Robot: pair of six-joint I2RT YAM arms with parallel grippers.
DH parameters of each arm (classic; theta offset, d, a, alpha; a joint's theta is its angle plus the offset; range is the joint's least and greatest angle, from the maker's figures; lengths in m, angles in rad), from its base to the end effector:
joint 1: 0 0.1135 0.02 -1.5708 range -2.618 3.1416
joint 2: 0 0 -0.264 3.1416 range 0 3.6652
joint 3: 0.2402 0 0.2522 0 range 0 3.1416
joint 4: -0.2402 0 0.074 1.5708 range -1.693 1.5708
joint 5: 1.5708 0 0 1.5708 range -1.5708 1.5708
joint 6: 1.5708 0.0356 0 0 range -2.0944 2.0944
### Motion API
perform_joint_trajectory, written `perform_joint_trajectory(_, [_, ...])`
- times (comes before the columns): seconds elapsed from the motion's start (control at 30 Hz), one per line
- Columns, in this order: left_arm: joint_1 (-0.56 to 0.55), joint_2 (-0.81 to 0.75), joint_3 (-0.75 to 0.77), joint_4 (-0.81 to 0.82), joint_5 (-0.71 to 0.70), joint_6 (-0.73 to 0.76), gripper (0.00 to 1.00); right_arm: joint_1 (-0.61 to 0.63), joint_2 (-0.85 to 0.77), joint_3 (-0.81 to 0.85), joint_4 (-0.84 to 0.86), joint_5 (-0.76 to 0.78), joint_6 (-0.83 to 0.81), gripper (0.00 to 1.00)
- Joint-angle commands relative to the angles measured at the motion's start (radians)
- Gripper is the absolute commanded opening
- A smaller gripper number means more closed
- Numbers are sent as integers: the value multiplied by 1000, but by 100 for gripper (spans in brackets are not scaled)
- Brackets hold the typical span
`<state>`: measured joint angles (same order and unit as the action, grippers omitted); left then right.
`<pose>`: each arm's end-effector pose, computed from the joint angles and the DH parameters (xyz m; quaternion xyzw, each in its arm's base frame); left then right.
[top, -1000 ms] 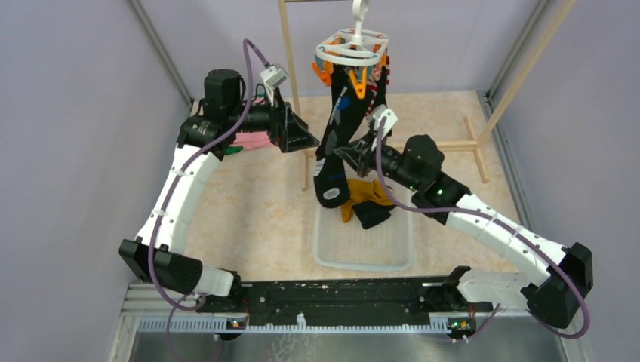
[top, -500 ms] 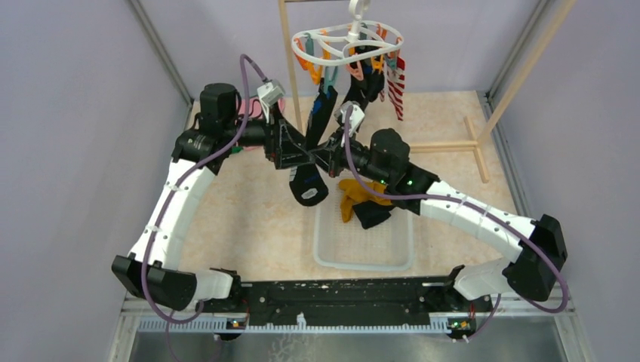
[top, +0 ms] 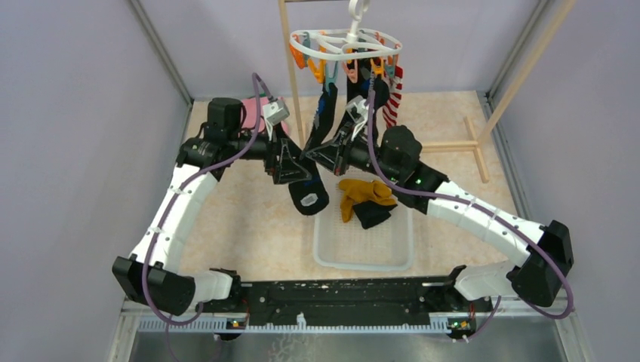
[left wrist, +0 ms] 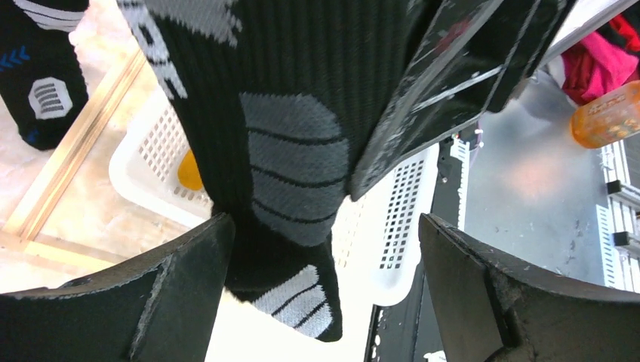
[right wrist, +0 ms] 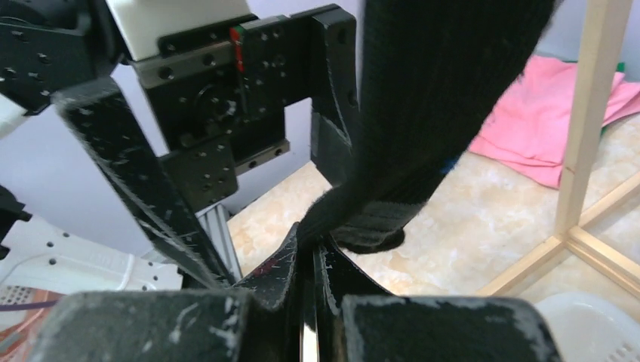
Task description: Remove the socks clipped to the hanger
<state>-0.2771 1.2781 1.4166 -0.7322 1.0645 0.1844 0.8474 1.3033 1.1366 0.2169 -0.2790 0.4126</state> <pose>0.2356 -0.0994 0.4085 0.4059 0.6862 -0.4664 0.3832 0.1977 0.2387 0.3921 -0.2456 0.6446 0.5002 0.5234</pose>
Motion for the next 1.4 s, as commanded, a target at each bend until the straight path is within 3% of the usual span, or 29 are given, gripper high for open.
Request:
perform_joint_trajectory(0.0, [4, -41, -36, 19, -12, 99, 96, -7, -29, 17, 68, -59, 62, 0])
perform_joint_trajectory(0.1, [4, -39, -52, 40, -21, 96, 93, -9, -30, 19, 68, -67, 72, 0])
perform_joint_trajectory(0.2, [3, -36, -64, 54, -26, 94, 81, -12, -36, 19, 68, -74, 83, 0])
perform_joint_trajectory(0.27, [3, -36, -75, 75, -22, 78, 64, -11, -42, 17, 70, -75, 90, 0])
perform_joint_trajectory(0.37, [3, -37, -85, 127, -40, 28, 21, -12, -45, 21, 52, -62, 90, 4])
perform_joint_trajectory(0.43, [3, -40, -87, 144, -52, 4, 6, -22, -49, 31, 20, -34, 81, 9])
perform_joint_trajectory(0.47, [3, -42, -88, 152, -60, -10, 3, -27, -53, 41, -4, -6, 66, 18])
perform_joint_trajectory(0.5, [3, -43, -87, 160, -68, -24, 2, -31, -57, 54, -36, 29, 53, 29])
perform_joint_trajectory(0.63, [3, -49, -88, 177, -75, -70, 0, -47, -70, 121, -127, 197, -49, 50])
perform_joint_trajectory(0.73, [3, -51, -96, 192, -78, -100, 0, -51, -49, 195, -164, 304, -111, 58])
perform_joint_trajectory(0.93, [-10, -55, -131, 241, -122, -151, 0, -51, 40, 374, -184, 420, -198, 59])
perform_joint_trajectory(1.37, [-28, -60, -142, 260, -161, -165, 0, -52, 200, 636, -321, 484, -291, 55])
